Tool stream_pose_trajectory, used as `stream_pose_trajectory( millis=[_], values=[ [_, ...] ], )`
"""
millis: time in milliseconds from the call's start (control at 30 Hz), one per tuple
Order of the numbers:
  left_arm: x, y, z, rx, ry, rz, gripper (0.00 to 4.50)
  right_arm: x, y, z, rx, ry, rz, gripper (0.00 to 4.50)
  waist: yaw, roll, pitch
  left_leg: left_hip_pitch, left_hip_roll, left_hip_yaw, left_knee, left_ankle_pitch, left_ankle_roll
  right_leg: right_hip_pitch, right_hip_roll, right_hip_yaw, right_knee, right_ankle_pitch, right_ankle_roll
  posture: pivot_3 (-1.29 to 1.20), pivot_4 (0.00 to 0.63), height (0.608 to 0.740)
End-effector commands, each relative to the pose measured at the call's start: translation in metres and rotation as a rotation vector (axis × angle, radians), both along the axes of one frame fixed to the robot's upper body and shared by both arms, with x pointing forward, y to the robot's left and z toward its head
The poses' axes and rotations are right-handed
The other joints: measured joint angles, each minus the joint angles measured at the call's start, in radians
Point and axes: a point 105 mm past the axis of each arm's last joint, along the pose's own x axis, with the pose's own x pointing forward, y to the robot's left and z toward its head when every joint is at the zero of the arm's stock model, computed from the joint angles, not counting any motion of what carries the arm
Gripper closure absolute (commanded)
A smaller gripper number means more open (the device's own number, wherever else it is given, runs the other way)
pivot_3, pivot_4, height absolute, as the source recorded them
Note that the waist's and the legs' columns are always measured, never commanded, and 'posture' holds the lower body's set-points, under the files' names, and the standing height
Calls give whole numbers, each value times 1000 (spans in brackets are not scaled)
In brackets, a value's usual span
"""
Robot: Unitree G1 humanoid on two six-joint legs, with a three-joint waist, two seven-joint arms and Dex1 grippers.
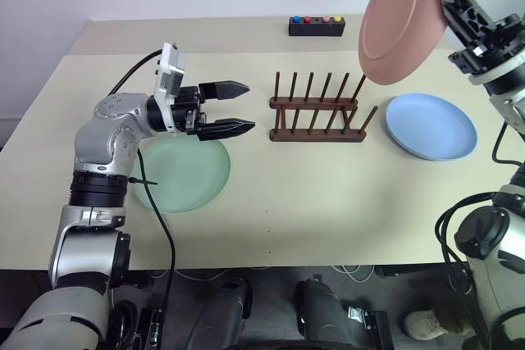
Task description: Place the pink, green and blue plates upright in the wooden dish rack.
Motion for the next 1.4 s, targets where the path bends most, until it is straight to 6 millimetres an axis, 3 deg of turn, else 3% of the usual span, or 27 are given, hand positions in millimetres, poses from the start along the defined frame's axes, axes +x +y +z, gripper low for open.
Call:
stream_pose_trajectory(
  millis=[33, 367, 1067, 1267, 1300, 1367, 1400],
  values=[
    [-6, 5, 12, -17, -47, 8, 0, 3, -1, 9, 19, -67, -4, 4460, -2, 0, 0, 0, 0, 0, 0, 0, 0, 0, 0, 0, 0, 0, 0, 0, 150, 740],
    [-9, 10, 15, -20, -47, 32, 0, 16, -1, -13, 9, -21, -20, 4460, -4, 0, 0, 0, 0, 0, 0, 0, 0, -1, 0, 0, 1, 0, 0, 0, 150, 740],
    [-10, 9, 15, -5, -49, 19, 0, 24, 0, -66, -84, 74, -86, 4460, -4, 0, 0, 0, 0, 1, 0, 0, 0, -1, 0, 0, 1, 0, 0, 0, 150, 740],
    [-10, 8, 15, -2, -51, 23, 0, 24, 1, -70, -94, 70, -80, 4460, -3, 0, 0, 0, 0, 1, 0, 0, 0, -1, 0, 0, 1, 0, 0, 0, 150, 740],
    [-10, 8, 15, -2, -51, 25, 0, 25, 1, -71, -107, 67, -82, 3832, -3, 0, 0, 0, 0, 1, 0, 0, 0, -1, 0, 0, 1, 0, 0, 0, 150, 740],
    [-10, 9, 15, -2, -49, 28, 0, 23, 3, -71, -111, 63, -69, 3205, -4, 0, 0, 0, 0, 1, 0, 0, 0, -1, 0, 0, 1, 0, 0, 0, 150, 740],
    [-10, 9, 15, -4, -46, 26, 0, 23, 3, -70, -109, 60, -66, 2684, -4, 0, 0, 0, 0, 1, 0, 0, 0, -1, 0, 0, 1, 0, 0, 0, 150, 740]
  ],
)
